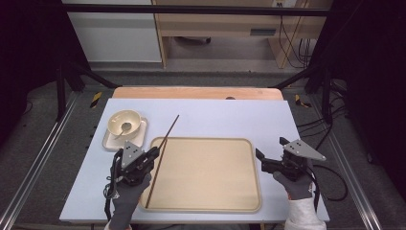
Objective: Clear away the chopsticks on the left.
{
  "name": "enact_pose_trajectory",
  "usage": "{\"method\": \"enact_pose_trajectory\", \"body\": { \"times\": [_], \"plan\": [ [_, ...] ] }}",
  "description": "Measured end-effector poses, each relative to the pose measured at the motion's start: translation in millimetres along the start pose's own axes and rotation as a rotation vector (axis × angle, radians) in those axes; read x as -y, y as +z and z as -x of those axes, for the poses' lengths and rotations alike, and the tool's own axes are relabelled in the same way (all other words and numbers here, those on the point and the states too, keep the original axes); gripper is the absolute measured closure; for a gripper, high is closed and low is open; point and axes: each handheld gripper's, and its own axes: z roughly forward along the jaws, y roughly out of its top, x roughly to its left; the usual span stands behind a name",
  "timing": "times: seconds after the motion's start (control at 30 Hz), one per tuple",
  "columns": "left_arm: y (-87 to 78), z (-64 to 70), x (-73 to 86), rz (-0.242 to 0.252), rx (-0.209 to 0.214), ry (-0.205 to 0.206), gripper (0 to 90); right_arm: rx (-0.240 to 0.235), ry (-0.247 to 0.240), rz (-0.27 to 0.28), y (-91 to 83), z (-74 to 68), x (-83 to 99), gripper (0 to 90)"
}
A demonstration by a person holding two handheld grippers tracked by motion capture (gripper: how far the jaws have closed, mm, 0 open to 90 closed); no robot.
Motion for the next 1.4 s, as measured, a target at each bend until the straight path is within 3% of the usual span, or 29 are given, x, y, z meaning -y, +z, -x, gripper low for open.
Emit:
{"method": "enact_pose_trajectory", "body": {
  "times": [0.07,0.37,0.8,0.87,1.4],
  "plan": [
    [1.6,3.9,8.0,0.008,0.002,-0.043,85.2,-0.001,0.004,-0.004,0.1,-0.1,0.2,7.0],
    [11.1,19.5,30.5,-0.003,-0.081,-0.113,85.2,0.000,-0.002,-0.006,1.3,-0.1,0.9,7.0],
    [26.7,33.4,55.0,-0.024,-0.133,-0.153,85.1,-0.001,0.000,-0.014,2.6,-0.1,1.8,7.0],
    [29.3,33.7,58.1,-0.036,-0.154,-0.147,85.1,-0.001,-0.003,-0.014,3.0,-0.4,1.9,7.0],
    [42.2,29.2,73.6,-0.089,-0.182,-0.195,85.1,-0.001,-0.002,-0.020,3.9,-0.4,2.4,7.0]
  ]
}}
